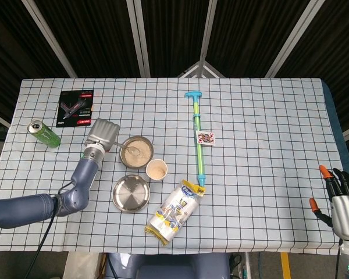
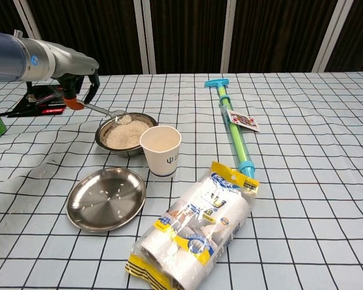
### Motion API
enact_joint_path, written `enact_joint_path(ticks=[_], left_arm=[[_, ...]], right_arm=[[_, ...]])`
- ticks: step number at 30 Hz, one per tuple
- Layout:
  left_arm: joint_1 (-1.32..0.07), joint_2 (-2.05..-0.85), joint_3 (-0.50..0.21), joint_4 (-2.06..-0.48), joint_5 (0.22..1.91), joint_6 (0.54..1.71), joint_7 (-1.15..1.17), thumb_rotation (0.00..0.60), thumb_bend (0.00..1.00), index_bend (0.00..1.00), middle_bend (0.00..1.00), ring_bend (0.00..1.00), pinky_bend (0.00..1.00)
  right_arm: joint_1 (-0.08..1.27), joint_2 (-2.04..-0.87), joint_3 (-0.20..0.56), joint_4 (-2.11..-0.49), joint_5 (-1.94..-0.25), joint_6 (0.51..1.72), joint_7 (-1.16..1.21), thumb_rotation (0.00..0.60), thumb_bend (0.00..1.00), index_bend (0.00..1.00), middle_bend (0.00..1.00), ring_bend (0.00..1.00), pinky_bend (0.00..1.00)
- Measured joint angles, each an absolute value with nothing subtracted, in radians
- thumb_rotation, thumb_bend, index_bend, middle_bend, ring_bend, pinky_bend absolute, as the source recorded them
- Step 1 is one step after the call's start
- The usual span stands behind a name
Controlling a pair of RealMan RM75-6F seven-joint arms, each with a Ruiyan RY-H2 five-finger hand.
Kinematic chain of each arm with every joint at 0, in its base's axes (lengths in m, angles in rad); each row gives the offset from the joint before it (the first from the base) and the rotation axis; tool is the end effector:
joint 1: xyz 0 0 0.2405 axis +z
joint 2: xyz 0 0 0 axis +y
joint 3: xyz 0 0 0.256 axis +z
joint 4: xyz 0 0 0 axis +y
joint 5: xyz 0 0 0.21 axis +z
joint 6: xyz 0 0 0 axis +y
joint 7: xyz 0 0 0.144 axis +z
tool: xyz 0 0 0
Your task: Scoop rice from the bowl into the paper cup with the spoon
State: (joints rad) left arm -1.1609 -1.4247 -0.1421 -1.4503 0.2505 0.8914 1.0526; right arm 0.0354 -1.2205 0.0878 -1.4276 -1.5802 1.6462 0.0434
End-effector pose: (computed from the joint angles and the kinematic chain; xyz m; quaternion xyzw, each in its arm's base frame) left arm -0.1115 0.4271 0.0232 -0.7771 -0.2894 -0.1318 0.5431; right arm -0.3231 -0.1719 0.1649 0.5735 -0.3150 0.4347 0.6188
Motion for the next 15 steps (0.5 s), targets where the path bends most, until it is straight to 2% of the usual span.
enact_joint_path(ticks=[15], left_arm=[[-1.218,-1.408,-0.147,-1.54,0.258,0.916,1.057,0.6,0.63,0.54,1.0,1.0,1.0]], right_arm=[[0.035,-1.221,0.088,-1.428,-1.58,1.647,0.043,0.6,0.38,0.07,0.22,0.13,0.14]])
